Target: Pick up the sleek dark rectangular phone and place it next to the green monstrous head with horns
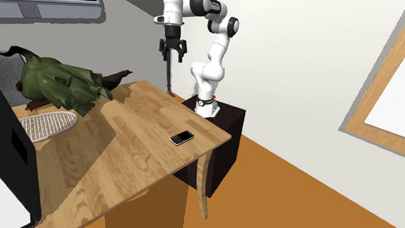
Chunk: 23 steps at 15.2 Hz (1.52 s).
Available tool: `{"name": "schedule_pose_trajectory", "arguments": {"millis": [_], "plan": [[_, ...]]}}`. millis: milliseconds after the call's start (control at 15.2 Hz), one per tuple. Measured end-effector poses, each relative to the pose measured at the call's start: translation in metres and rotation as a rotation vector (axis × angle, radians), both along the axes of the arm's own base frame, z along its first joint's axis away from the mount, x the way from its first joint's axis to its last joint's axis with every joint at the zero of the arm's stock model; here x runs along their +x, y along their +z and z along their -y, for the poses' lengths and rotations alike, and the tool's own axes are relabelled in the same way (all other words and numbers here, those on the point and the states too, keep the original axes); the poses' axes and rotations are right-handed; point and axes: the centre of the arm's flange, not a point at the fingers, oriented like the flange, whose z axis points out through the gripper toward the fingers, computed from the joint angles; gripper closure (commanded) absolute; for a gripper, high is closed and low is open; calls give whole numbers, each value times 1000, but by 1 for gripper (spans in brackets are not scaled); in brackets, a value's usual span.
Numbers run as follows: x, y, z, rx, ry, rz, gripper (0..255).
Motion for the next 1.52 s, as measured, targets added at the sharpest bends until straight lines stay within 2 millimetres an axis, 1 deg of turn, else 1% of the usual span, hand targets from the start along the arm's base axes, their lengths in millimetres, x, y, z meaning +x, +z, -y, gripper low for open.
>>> {"name": "schedule_pose_trajectory", "arguments": {"millis": [66, 198, 462, 660, 1056, 1320, 1518], "plan": [[0, 0, 0, 0, 0, 0, 0], [8, -11, -12, -6, -9, -8, 0], [33, -41, -43, -25, -36, -32, 0], [51, -64, -72, -41, -58, -51, 0], [94, -119, -120, -71, -103, -87, 0], [122, -155, -157, -91, -133, -112, 0], [143, -188, -180, -106, -155, -131, 0]]}}
